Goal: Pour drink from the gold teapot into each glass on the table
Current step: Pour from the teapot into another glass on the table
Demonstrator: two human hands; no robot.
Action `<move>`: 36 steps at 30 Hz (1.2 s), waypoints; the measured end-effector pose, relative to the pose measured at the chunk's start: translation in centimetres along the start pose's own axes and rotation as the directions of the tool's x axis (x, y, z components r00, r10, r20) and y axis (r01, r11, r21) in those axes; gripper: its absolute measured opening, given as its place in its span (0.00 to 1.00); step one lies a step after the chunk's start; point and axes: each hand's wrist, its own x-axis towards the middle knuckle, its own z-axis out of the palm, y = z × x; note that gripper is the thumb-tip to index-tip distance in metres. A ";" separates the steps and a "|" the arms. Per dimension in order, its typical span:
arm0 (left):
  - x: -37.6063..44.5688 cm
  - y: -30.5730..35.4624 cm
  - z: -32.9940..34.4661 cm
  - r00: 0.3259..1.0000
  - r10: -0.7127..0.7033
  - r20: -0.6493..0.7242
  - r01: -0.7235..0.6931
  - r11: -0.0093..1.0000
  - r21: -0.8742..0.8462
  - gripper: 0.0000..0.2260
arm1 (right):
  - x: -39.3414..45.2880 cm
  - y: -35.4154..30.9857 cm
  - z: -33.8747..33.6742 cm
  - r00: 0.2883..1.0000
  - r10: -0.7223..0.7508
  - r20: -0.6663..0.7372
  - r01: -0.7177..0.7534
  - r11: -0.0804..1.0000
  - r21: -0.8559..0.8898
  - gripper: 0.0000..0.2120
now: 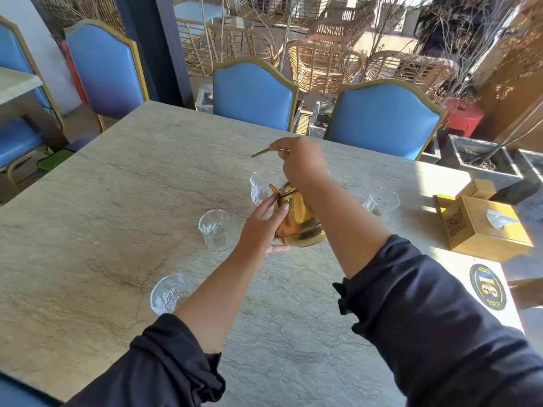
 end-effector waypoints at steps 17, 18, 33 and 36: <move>-0.3 0.2 0.2 1.000 0.030 -0.009 -0.030 1.000 -0.001 0.22 | 0.3 -0.4 -0.3 1.000 -0.002 0.016 0.002 1.000 -0.011 0.19; -0.3 0.2 0.2 1.000 0.029 -0.010 -0.029 1.000 -0.001 0.22 | 0.3 -0.4 -0.3 1.000 0.000 0.017 0.000 1.000 -0.012 0.19; -0.1 0.1 -0.2 1.000 0.026 -0.005 -0.026 1.000 0.001 0.22 | -0.1 -0.7 -0.7 1.000 -0.014 0.010 0.014 1.000 -0.023 0.18; -0.1 0.0 -0.4 0.999 0.042 -0.006 -0.042 0.999 0.033 0.22 | -0.9 -0.3 -1.0 0.999 -0.023 -0.027 0.023 0.999 0.030 0.15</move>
